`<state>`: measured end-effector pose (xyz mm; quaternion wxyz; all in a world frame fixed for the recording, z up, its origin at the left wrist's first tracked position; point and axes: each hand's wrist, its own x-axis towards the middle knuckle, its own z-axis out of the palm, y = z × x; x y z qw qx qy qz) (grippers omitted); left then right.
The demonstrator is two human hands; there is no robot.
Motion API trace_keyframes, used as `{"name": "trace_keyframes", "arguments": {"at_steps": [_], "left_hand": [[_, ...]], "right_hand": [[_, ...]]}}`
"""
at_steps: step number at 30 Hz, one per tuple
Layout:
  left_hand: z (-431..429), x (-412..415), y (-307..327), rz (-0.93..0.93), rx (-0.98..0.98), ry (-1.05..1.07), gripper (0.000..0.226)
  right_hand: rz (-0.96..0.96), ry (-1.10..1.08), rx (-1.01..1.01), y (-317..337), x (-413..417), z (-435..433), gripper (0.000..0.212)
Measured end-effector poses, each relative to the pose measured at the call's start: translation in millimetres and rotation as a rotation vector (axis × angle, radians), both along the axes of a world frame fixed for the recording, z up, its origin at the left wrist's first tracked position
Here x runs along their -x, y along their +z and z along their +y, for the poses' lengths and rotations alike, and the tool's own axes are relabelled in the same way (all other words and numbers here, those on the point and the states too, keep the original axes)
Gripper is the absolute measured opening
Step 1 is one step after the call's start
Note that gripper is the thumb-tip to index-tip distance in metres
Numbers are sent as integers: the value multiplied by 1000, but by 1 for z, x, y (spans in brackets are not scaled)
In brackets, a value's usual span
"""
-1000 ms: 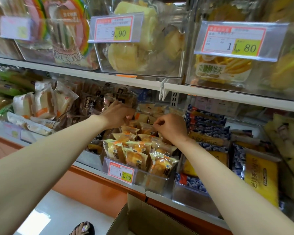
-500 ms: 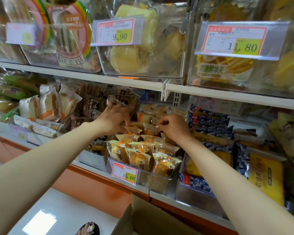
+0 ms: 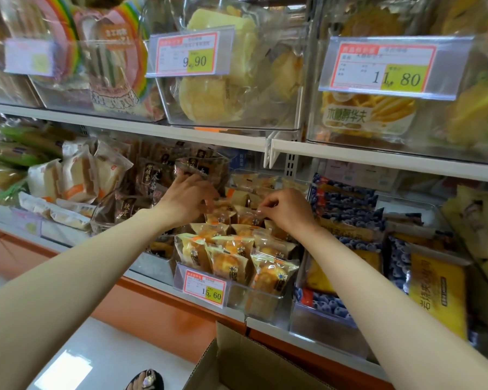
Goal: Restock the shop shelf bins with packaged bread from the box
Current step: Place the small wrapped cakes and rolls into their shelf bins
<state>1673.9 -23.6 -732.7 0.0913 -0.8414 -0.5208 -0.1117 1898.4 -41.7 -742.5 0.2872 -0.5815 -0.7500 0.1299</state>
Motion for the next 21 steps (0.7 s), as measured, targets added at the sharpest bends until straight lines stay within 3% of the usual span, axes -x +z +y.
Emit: {"name": "trace_keyframes", "arguments": {"at_steps": [5,10,13,17,21], "left_hand": [[2,1,4,10,54,-5,10],[2,1,2,-280,12,-35,38],[7,-8,-4,-161,63,-61,53],[25,-22,6,-176,-64,6,29],[46,-35,11,2,19,67,32]], "right_hand": [[127,37,6,3,-4,-1,19],[259,-22,-77,9,-16,-6,18],[284,-29,-77,9,-26,-7,19],[269,-16,-92,8,-35,-4,19],[168,17,-87,9,-33,3,19]]}}
